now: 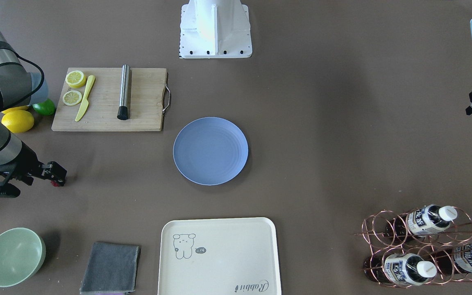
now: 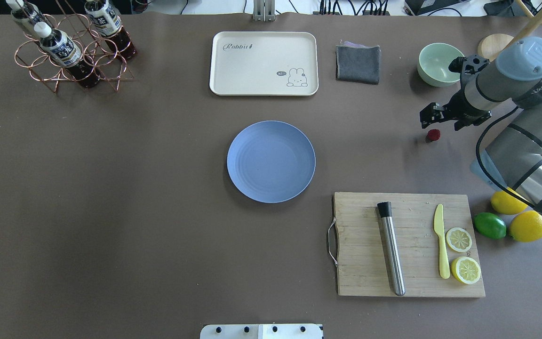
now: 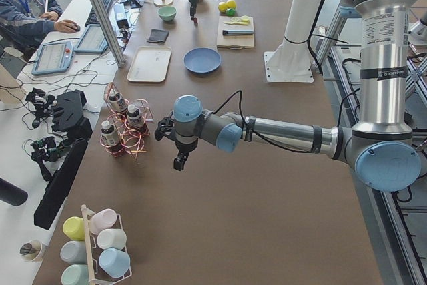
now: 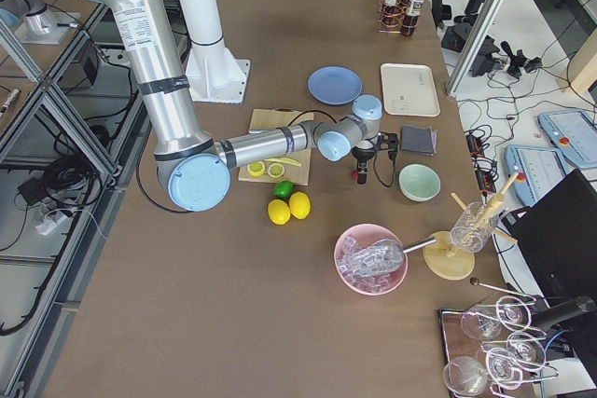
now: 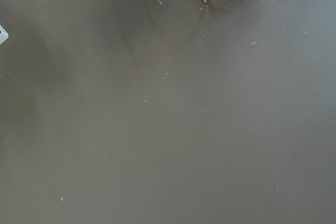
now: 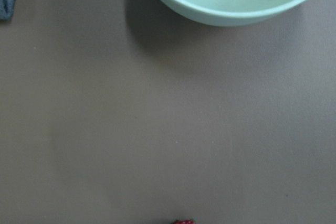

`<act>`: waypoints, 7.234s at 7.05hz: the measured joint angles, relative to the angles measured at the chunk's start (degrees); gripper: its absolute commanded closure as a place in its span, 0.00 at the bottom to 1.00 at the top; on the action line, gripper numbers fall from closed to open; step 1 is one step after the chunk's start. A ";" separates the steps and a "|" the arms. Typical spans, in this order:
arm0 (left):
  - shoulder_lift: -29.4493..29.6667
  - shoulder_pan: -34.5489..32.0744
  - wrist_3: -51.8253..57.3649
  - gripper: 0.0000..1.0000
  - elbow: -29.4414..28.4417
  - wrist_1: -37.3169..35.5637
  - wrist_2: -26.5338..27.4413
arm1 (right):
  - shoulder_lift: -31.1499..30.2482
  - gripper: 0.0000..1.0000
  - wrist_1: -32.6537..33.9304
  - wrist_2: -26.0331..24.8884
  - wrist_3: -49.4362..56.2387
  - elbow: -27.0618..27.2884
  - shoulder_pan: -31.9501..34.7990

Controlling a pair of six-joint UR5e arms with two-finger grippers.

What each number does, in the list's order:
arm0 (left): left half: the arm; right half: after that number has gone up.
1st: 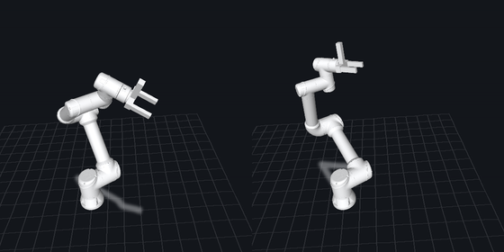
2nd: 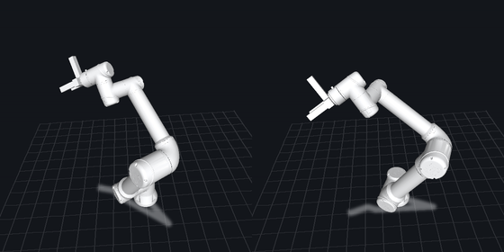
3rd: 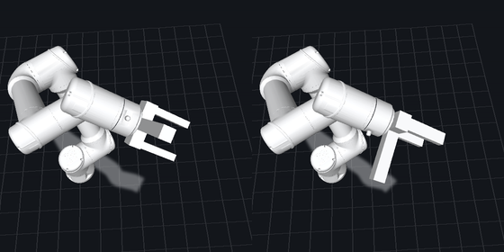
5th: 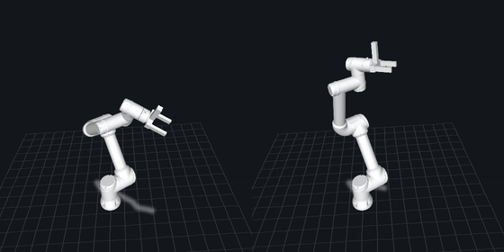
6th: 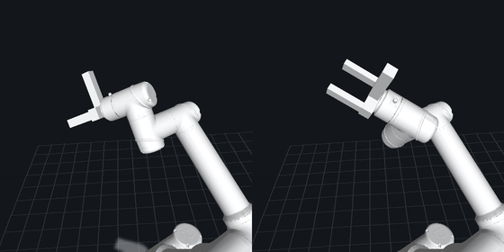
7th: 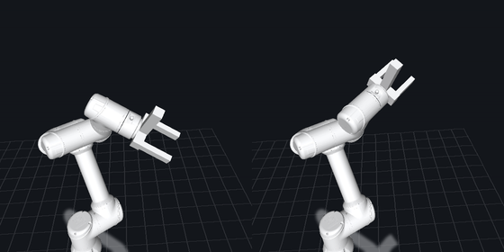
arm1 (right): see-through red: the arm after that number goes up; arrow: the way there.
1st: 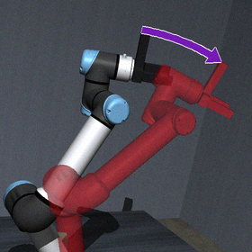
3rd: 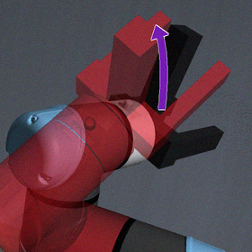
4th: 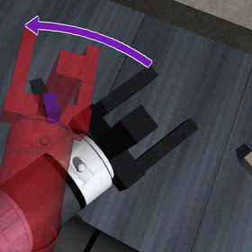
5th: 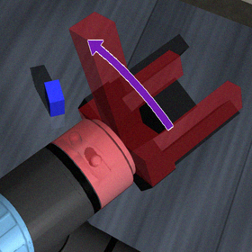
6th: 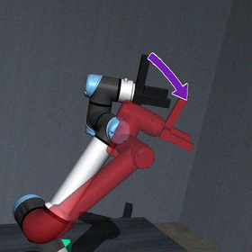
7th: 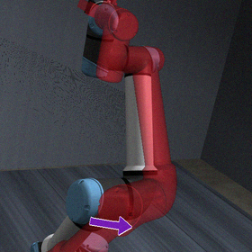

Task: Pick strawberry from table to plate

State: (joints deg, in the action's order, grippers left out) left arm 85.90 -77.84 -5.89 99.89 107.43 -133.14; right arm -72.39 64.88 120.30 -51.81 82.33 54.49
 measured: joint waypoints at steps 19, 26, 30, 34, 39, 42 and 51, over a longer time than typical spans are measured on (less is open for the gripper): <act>-0.09 -0.03 -0.07 0.00 0.04 -0.19 -0.80 | 26.50 1.00 12.98 -13.54 -45.84 -0.80 -22.19; -1.75 -1.17 0.00 0.00 0.04 0.14 -2.12 | 32.08 0.00 14.04 -19.19 -42.41 -8.73 -25.95; -1.71 -1.25 0.00 0.00 -0.09 0.08 -2.12 | 32.20 0.00 18.64 -13.43 -37.64 -5.32 -20.53; -1.79 -1.17 0.00 0.00 -0.91 -0.71 -2.11 | 27.94 0.00 23.05 -2.87 -21.97 -2.82 -7.33; -0.94 -1.34 0.11 0.00 -0.81 -11.70 -2.06 | 8.90 0.00 32.86 4.13 20.40 9.22 13.67; 0.16 -5.86 0.14 0.00 -0.56 -19.61 -2.11 | -1.72 0.00 34.86 4.28 44.38 10.96 25.44; 0.41 -13.36 -0.23 0.00 -0.56 -22.41 -1.55 | -14.16 0.00 34.26 5.49 55.66 7.98 34.63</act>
State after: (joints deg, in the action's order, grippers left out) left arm 86.32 -91.19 -6.12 99.33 85.01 -134.69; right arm -86.55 99.14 125.79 3.86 90.31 89.12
